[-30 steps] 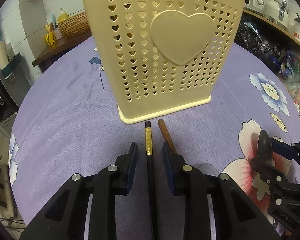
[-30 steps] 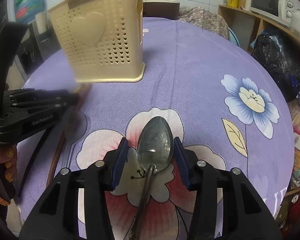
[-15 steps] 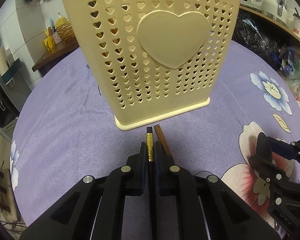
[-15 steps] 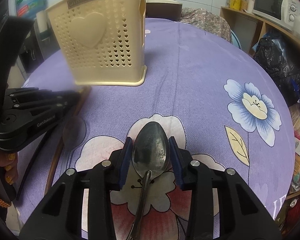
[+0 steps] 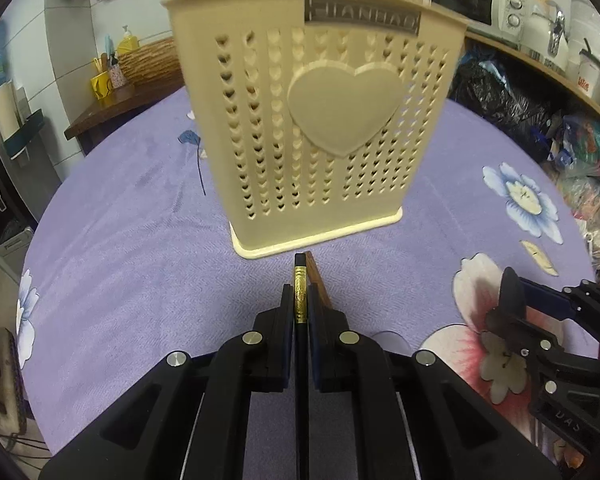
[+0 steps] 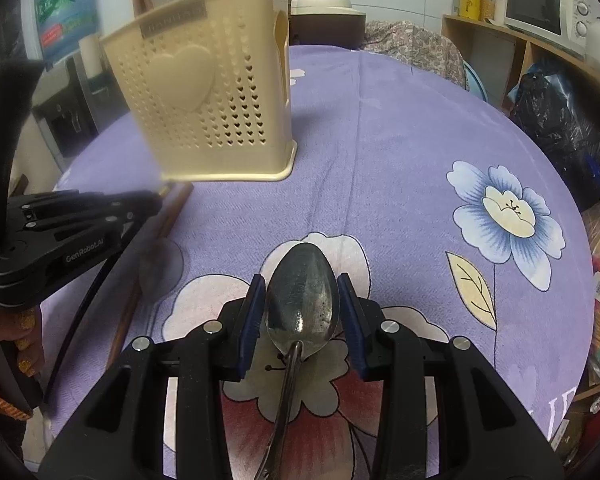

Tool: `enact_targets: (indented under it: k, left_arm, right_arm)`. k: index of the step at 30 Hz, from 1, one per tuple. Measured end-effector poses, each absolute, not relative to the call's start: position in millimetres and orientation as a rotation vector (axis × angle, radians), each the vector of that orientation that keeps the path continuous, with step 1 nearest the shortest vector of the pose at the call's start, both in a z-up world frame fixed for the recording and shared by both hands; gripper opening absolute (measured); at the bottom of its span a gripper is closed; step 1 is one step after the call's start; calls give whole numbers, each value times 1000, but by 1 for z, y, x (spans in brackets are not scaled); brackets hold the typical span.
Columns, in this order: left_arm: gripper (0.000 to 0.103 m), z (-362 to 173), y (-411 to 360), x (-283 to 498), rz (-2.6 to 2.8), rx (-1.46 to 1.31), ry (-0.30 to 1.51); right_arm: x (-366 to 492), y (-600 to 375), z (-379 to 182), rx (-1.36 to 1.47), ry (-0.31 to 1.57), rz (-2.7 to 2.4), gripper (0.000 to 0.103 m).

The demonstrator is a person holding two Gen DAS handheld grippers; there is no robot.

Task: Organize utensils
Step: 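Carry the chopsticks and metal spoon up over the beige holder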

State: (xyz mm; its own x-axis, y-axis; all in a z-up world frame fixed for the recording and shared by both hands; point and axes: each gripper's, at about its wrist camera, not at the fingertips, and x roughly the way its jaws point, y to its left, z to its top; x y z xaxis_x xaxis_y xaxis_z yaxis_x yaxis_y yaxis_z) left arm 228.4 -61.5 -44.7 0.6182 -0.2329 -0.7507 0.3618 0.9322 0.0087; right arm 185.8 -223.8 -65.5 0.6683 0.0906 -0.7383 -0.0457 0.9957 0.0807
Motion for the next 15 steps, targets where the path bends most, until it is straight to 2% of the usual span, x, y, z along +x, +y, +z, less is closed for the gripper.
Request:
enact_targets:
  k: [15]
  left_arm:
    - [8, 35, -31, 184, -378, 50, 608]
  right_arm:
    - [165, -232, 0, 116, 700, 210, 37]
